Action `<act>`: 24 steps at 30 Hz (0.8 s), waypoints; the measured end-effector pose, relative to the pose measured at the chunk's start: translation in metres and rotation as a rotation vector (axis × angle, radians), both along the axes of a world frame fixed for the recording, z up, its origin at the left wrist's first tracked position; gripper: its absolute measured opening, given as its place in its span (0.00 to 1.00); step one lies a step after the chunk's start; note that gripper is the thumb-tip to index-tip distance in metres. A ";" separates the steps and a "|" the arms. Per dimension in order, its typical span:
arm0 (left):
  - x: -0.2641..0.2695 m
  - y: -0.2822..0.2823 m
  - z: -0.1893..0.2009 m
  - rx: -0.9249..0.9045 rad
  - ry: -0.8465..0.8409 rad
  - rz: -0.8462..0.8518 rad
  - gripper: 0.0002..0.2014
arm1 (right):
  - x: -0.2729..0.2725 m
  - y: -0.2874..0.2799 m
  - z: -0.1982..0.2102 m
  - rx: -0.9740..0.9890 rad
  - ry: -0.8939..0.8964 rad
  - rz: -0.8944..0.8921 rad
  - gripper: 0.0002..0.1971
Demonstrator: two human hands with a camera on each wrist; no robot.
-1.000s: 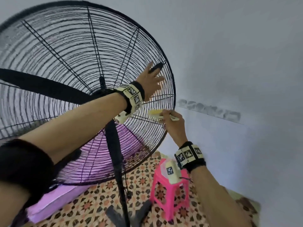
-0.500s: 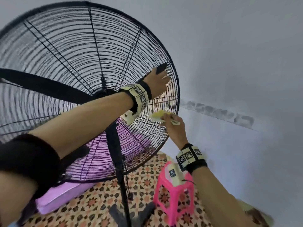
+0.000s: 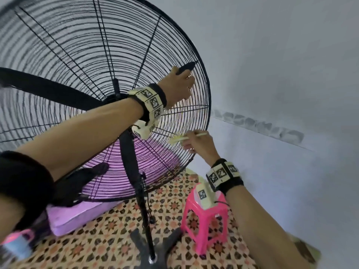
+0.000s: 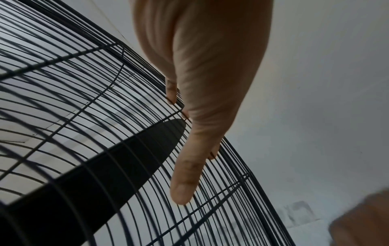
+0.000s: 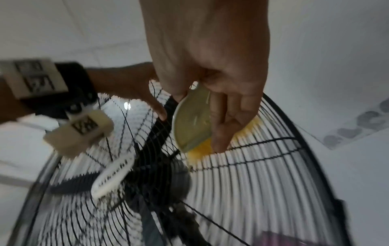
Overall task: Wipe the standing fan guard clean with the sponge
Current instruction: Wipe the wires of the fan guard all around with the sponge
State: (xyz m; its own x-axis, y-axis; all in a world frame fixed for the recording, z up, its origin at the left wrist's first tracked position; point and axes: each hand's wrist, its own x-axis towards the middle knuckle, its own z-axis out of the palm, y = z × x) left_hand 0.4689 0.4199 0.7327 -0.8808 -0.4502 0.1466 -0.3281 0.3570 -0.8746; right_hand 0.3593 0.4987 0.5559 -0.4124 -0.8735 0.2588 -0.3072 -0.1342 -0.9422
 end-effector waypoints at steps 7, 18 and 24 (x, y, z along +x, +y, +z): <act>0.004 0.003 -0.006 0.023 0.019 -0.059 0.32 | 0.008 -0.001 0.017 -0.316 0.013 -0.178 0.16; 0.013 0.006 -0.005 0.007 0.007 -0.091 0.33 | 0.014 0.011 0.033 -0.331 0.018 -0.233 0.14; 0.017 0.001 -0.002 -0.015 0.005 -0.081 0.38 | 0.012 0.027 0.000 -0.159 -0.083 -0.094 0.13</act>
State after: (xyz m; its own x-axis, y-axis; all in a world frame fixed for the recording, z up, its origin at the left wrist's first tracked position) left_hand 0.4864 0.4212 0.7305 -0.9136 -0.3751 0.1573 -0.3030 0.3696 -0.8784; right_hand 0.3710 0.5254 0.5562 -0.5156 -0.7811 0.3523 -0.2472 -0.2581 -0.9340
